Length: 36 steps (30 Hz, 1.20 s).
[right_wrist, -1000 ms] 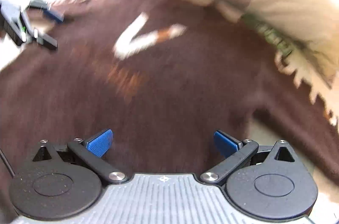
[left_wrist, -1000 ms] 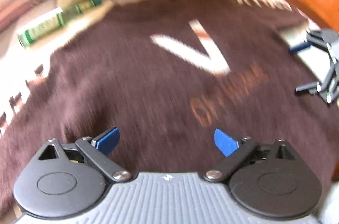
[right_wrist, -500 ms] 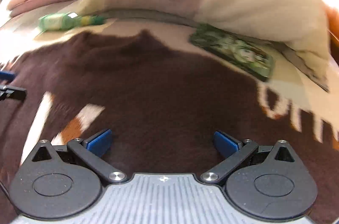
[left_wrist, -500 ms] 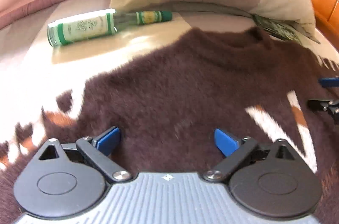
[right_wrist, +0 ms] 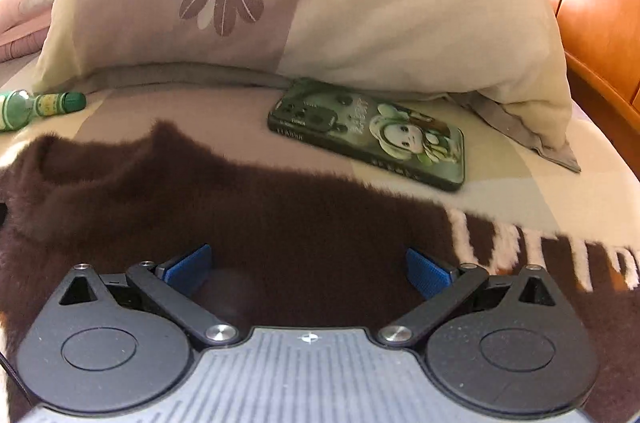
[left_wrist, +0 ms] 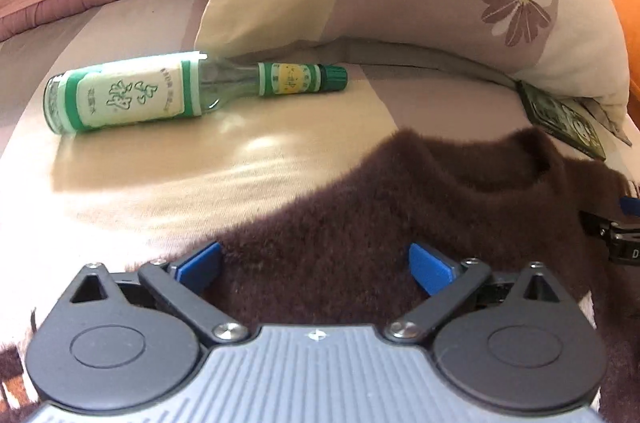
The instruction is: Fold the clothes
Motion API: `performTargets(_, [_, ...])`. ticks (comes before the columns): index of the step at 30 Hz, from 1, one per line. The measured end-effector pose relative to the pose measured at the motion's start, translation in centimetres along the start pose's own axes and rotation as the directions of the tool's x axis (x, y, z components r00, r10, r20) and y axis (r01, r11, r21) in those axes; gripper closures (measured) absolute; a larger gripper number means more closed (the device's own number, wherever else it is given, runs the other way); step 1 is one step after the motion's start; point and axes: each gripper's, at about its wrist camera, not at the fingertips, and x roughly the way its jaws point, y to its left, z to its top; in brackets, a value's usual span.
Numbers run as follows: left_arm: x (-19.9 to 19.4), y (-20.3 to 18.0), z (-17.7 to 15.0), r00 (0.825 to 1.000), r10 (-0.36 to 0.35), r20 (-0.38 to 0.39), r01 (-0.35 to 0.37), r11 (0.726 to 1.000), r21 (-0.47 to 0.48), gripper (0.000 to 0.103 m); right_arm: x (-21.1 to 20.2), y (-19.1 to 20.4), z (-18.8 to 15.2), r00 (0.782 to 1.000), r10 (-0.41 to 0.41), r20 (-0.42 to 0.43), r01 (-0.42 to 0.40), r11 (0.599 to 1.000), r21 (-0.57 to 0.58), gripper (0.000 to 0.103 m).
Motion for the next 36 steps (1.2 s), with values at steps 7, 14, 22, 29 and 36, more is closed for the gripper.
performTargets(7, [-2.5,-0.6,0.1,0.997,-0.059,0.042,0.059,0.998,-0.006,0.005,-2.3,-0.1,0.3,1.000,0.022,0.002,-0.022,1.000,0.008,0.000])
performTargets(14, [0.6,-1.1,1.2,0.999,-0.052,0.010,0.052,0.998,0.038,0.005,0.2,0.1,0.3,1.000,0.026,-0.012,-0.026,1.000,0.004,0.000])
performTargets(22, [-2.8,-1.9,-0.2,0.999,-0.031,0.017,0.031,1.000,0.004,0.005,-1.5,0.1,1.9,0.999,0.042,-0.015,-0.041,0.998,0.054,0.000])
performTargets(29, [-4.9,-1.8,-4.0,1.000,0.007,-0.026,-0.009,0.994,-0.106,0.005,2.2,1.9,3.5,0.994,0.103,-0.040,-0.103,0.995,0.015,0.000])
performTargets(36, [-6.7,-1.4,-4.5,1.000,0.023,0.009,-0.021,0.991,-0.130,0.005,0.6,3.2,4.2,0.988,0.156,-0.018,-0.157,0.986,-0.059,0.000])
